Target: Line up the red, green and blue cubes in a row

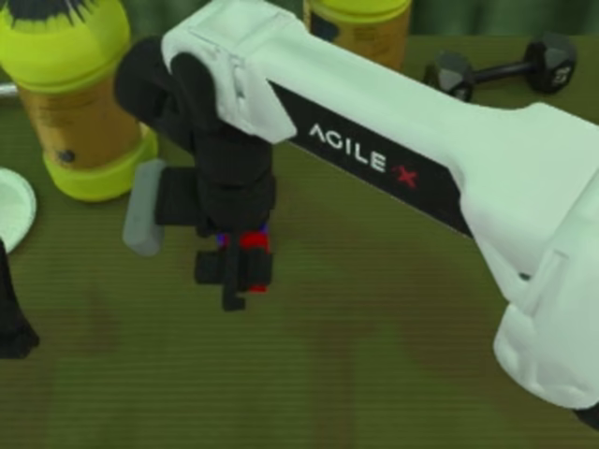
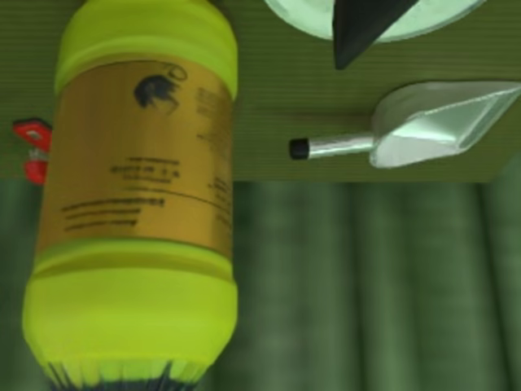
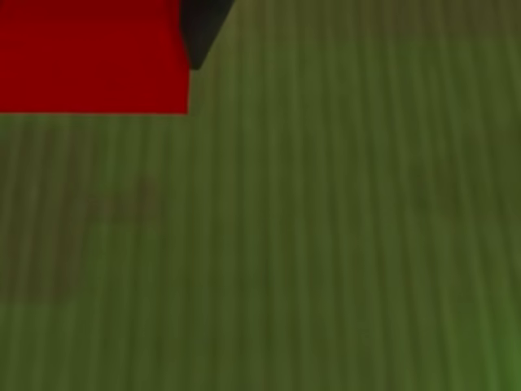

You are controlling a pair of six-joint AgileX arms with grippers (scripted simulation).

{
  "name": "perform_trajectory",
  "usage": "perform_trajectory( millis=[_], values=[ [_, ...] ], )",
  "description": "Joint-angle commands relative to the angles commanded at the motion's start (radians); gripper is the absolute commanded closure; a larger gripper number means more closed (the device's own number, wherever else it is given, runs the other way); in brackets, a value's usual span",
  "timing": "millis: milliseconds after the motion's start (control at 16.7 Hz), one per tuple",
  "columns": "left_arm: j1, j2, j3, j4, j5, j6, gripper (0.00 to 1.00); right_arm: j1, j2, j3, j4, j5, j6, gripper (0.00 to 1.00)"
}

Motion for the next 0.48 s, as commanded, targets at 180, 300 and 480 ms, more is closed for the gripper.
perform_trajectory(
  millis=[180,300,480],
  values=[
    [0.0,0.0,0.0,0.0,0.0,0.0,0.0,0.021,0.021,0.039,-0.019,0.001,-0.004,1.0],
    [0.0,0.0,0.0,0.0,0.0,0.0,0.0,0.021,0.021,0.039,-0.019,0.001,-0.004,1.0],
    [0.0,0.0,0.0,0.0,0.0,0.0,0.0,0.017,0.014,0.02,0.0,0.0,-0.002,1.0]
  ],
)
